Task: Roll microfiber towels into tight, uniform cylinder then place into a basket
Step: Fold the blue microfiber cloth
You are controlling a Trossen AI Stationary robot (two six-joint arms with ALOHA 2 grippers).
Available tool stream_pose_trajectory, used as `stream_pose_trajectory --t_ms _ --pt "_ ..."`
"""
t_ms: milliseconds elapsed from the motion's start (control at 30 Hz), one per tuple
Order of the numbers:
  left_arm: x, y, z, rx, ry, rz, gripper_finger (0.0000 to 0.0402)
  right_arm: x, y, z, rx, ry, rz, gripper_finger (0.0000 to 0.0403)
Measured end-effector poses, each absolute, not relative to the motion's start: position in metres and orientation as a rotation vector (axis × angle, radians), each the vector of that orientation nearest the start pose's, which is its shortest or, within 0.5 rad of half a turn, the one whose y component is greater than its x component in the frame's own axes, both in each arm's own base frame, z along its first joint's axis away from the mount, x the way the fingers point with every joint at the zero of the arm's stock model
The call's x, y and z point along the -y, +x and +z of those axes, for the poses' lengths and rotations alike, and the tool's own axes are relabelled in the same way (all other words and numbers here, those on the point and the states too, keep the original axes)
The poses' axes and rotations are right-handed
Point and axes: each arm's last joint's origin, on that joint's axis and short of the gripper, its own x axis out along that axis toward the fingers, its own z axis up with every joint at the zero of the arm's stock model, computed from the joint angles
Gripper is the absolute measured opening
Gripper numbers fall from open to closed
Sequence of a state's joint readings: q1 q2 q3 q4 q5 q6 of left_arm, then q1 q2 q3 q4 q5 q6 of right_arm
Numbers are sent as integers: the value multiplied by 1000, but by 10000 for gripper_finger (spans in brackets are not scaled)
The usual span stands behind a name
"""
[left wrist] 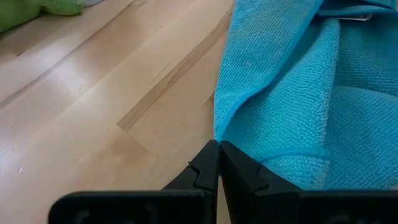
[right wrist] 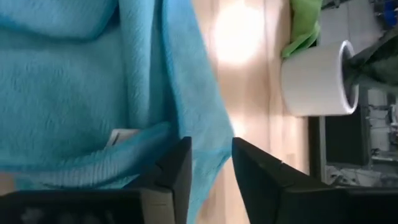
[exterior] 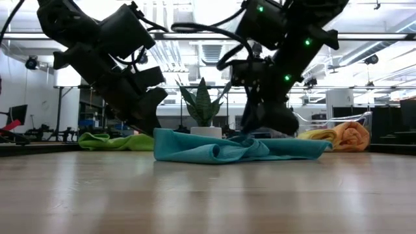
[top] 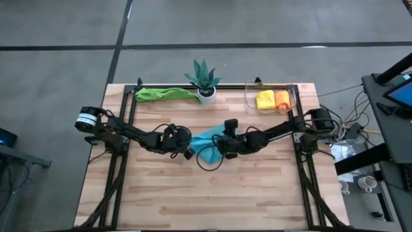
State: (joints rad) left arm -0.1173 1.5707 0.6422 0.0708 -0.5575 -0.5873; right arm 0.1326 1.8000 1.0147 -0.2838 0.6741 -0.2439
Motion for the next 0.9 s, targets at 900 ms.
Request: stream_pose_trajectory --t_ms 900 --pt "17 275 137 -661 -260 630 0 -19 334 146 -1125 -597 -313 174"
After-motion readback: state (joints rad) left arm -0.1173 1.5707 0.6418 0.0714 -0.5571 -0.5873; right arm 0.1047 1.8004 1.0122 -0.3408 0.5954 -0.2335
